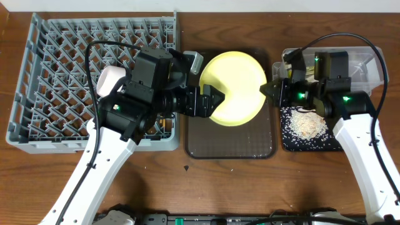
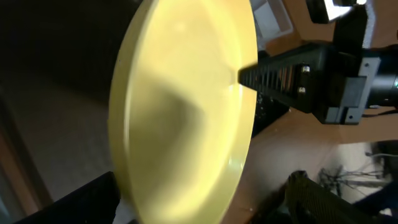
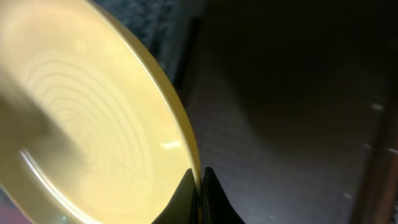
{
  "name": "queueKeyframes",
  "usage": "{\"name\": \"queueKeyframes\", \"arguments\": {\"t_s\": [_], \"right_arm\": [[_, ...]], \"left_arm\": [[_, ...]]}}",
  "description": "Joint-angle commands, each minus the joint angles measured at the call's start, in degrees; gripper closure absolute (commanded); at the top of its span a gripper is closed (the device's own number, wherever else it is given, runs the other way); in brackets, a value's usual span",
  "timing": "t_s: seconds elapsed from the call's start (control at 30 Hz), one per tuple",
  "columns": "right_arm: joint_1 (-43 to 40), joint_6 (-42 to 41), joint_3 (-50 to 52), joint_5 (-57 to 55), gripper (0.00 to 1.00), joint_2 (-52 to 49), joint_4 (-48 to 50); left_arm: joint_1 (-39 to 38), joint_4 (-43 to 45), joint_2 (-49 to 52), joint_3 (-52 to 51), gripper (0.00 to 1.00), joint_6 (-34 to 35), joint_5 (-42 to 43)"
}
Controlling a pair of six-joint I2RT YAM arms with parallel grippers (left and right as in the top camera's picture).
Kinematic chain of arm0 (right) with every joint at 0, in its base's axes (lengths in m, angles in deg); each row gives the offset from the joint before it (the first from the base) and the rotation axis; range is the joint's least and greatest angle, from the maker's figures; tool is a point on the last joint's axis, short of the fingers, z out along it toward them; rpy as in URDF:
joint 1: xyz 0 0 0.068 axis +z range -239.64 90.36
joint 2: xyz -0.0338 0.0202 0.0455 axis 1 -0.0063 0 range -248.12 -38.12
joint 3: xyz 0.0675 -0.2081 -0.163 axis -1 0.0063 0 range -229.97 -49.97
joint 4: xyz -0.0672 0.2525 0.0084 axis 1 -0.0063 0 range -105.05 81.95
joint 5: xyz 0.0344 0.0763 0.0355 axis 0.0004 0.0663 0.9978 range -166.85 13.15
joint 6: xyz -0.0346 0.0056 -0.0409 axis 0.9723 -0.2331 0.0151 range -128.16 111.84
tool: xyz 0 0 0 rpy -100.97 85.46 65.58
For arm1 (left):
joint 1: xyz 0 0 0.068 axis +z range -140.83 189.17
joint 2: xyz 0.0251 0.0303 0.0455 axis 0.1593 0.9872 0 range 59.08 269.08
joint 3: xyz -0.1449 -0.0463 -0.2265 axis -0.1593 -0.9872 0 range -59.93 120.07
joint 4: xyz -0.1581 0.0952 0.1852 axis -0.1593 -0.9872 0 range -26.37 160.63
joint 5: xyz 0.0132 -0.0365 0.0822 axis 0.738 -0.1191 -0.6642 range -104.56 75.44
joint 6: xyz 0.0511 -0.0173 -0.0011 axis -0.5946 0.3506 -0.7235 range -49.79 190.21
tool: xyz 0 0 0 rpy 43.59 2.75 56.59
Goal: Sort waste into correct bins and load items into the dishwasher
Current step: 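Lift the yellow plate with the right gripper and pass it to the left, then place the yellow plate upright in the dish rack with the left gripper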
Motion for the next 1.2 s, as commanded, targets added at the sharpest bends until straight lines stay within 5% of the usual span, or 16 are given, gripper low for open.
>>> {"name": "queueKeyframes", "arguments": {"t_s": [0.0, 0.13, 0.2, 0.23, 0.3, 0.33, 0.47, 0.57, 0.67, 0.77, 0.97, 1.07, 1.17], "right_arm": [[-0.1, 9.7, -0.2, 14.9, 0.99, 1.0, -0.2], [-0.3, 10.8, -0.2, 16.3, 0.99, 1.1, -0.4], [-0.1, 11.9, -0.2, 18.9, 0.99, 1.1, -0.3], [0.1, 11.9, -0.2, 18.8, 0.92, 1.1, -0.4], [0.3, 11.6, -0.2, 17.0, 0.45, 1.1, -0.4], [0.3, 11.1, -0.2, 15.8, 0.41, 1.1, -0.4], [-0.9, 7.3, -0.2, 6.3, 0.32, 1.1, -2.8], [-1.4, 7.4, -0.2, 3.9, 0.32, 1.1, -5.0], [-1.2, 7.3, -0.2, 3.9, 0.31, 1.1, -5.3], [-1.2, 6.4, -0.2, 2.3, 0.29, 1.1, -4.9], [-1.2, 5.6, -0.2, 1.6, 0.28, 1.1, -5.0], [-1.2, 5.6, -0.2, 1.4, 0.28, 1.1, -5.0], [-1.2, 5.6, -0.2, 1.4, 0.28, 1.1, -5.1]], "left_arm": [[0.1, -1.4, 0.3, -0.2, 0.15, 0.5, 2.8], [0.1, -2.7, 0.3, -0.2, 0.21, 0.5, 2.8], [0.1, -2.4, 0.3, -0.2, 0.60, 0.5, 2.8], [0.1, -2.4, 0.3, -0.2, 0.69, 0.5, 2.8], [0.1, -2.2, 0.3, -0.2, 0.81, 0.5, 2.7], [0.1, -2.3, 0.3, -0.2, 0.92, 0.5, 2.0], [1.4, -4.7, -1.8, 0.0, 0.92, 0.5, -10.1], [3.8, -10.8, -6.0, 0.9, 0.92, -2.3, -34.3], [4.4, -12.2, -9.8, 0.9, 0.92, -14.2, -65.9], [5.0, -11.6, -9.5, 0.9, 0.93, -32.3, -79.6], [15.3, -4.1, -4.0, 0.9, 0.92, -38.3, -78.9], [22.4, -2.3, 1.2, 0.9, 0.92, -38.1, -68.0], [26.6, 1.3, 5.7, 0.9, 0.92, -38.2, -66.7]]}}
